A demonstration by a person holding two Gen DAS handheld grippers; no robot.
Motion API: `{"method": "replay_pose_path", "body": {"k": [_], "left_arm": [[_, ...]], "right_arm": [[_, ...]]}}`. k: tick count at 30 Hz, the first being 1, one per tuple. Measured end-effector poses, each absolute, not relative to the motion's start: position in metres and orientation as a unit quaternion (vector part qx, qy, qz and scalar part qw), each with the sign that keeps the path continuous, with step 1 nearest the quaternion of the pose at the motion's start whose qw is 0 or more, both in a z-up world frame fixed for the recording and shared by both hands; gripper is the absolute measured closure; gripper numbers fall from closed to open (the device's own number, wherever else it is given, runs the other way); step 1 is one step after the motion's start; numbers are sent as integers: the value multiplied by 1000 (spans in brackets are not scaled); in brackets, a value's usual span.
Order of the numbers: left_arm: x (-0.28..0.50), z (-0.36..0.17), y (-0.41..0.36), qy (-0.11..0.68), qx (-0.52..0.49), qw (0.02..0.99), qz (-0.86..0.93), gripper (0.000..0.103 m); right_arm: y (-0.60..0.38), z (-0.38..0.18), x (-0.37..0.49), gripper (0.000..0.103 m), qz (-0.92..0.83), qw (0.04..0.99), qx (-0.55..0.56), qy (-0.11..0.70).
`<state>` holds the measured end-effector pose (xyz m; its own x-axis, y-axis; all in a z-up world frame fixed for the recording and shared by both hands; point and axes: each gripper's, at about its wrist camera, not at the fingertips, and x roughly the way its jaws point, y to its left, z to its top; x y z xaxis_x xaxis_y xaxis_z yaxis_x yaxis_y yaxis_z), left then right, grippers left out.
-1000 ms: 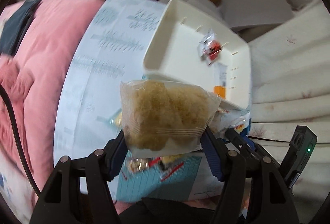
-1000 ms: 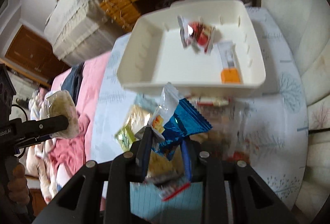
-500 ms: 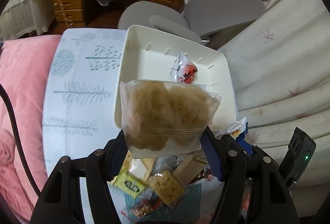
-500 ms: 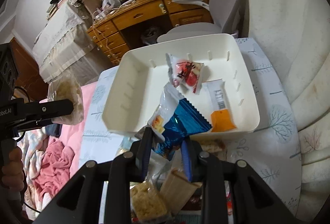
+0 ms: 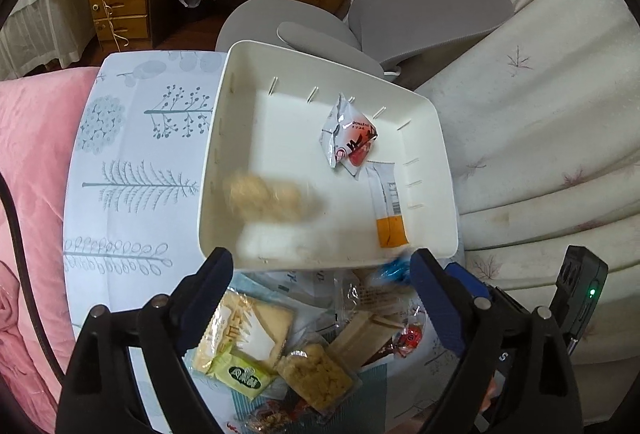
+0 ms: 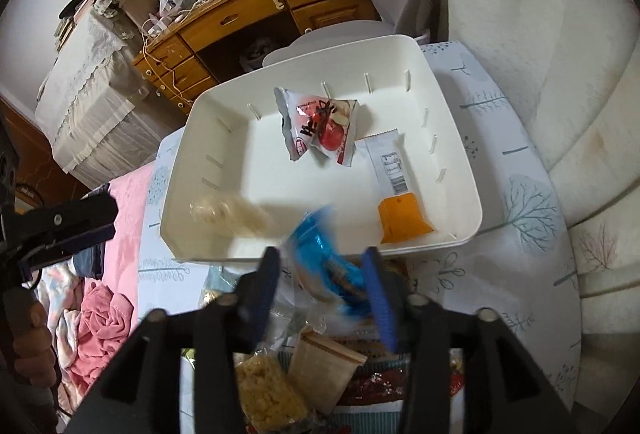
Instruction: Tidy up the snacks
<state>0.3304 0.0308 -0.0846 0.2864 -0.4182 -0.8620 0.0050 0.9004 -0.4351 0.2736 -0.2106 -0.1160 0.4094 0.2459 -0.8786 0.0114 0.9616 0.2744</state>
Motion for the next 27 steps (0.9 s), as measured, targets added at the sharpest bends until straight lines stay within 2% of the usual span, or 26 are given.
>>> {"method": "replay_pose_path", "body": {"k": [13,27], "left_arm": [[276,-64,49,583,-166,777,-170,14],[184,-61,68,571,-100,798,-163,14]], "right_arm": [[-200,-78,224,56,41,851,134,507],[-182,-75,153,56,41,851,168,496]]}}
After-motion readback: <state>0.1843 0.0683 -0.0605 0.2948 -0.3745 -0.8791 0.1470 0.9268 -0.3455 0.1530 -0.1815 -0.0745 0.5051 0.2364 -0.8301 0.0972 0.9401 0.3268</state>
